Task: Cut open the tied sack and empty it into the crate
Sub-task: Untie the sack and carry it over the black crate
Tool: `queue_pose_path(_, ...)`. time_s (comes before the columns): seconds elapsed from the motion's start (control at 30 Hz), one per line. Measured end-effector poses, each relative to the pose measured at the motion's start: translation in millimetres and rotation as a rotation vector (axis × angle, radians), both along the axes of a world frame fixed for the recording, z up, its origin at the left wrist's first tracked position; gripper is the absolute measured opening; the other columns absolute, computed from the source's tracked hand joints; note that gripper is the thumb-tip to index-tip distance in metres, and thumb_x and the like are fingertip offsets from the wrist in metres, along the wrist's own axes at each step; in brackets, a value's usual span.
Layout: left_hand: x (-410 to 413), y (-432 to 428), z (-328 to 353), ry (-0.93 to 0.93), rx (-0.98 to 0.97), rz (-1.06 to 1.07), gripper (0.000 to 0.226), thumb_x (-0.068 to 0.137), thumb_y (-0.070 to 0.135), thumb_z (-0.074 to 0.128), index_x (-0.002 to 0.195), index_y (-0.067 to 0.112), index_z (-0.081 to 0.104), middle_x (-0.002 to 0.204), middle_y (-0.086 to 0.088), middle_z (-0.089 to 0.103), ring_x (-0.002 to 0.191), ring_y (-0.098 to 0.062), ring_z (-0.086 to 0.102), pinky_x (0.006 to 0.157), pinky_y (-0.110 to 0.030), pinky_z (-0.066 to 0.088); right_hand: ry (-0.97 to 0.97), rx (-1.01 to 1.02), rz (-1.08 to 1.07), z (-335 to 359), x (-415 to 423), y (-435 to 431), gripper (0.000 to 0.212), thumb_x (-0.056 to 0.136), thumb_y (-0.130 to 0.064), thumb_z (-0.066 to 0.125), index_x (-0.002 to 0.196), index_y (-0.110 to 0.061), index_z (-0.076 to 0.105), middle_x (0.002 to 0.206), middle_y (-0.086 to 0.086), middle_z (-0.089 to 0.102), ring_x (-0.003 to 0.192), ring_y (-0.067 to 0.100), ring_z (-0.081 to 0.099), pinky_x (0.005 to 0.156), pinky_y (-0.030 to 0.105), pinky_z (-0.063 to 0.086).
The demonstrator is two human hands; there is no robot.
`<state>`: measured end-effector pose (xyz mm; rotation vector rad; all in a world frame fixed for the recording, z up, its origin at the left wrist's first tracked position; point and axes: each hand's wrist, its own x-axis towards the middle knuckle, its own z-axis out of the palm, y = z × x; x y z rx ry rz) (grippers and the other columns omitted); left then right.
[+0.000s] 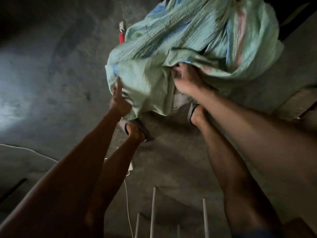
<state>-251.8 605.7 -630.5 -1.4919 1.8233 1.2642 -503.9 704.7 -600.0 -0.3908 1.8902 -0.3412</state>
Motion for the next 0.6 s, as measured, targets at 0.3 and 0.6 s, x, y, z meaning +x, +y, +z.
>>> queue_pose_path(0.3, 22, 21, 16, -0.516, 0.082, 0.244, 0.069, 0.082, 0.016, 0.078, 0.145, 0.015, 0.051, 0.143, -0.015, 0.057, 0.129, -0.031, 0.057, 0.104, -0.036, 0.049, 0.178, 0.317, 0.367, 41, 40, 139, 0.023, 0.09, -0.023, 0.06, 0.107, -0.014, 0.072, 0.109, 0.01, 0.073, 0.109, 0.032, 0.067, 0.087, 0.033, 0.052)
queue_pose_path(0.6, 47, 23, -57, -0.531, -0.001, 0.152, 0.07, 0.085, 0.025, 0.075, 0.145, 0.01, 0.041, 0.136, -0.017, 0.058, 0.129, -0.038, 0.054, 0.106, -0.046, 0.047, 0.352, 0.59, 0.103, -44, -47, 171, 0.083, 0.097, -0.025, 0.058, 0.161, -0.004, 0.009, 0.166, 0.022, 0.016, 0.153, 0.035, 0.021, 0.122, 0.041, 0.023)
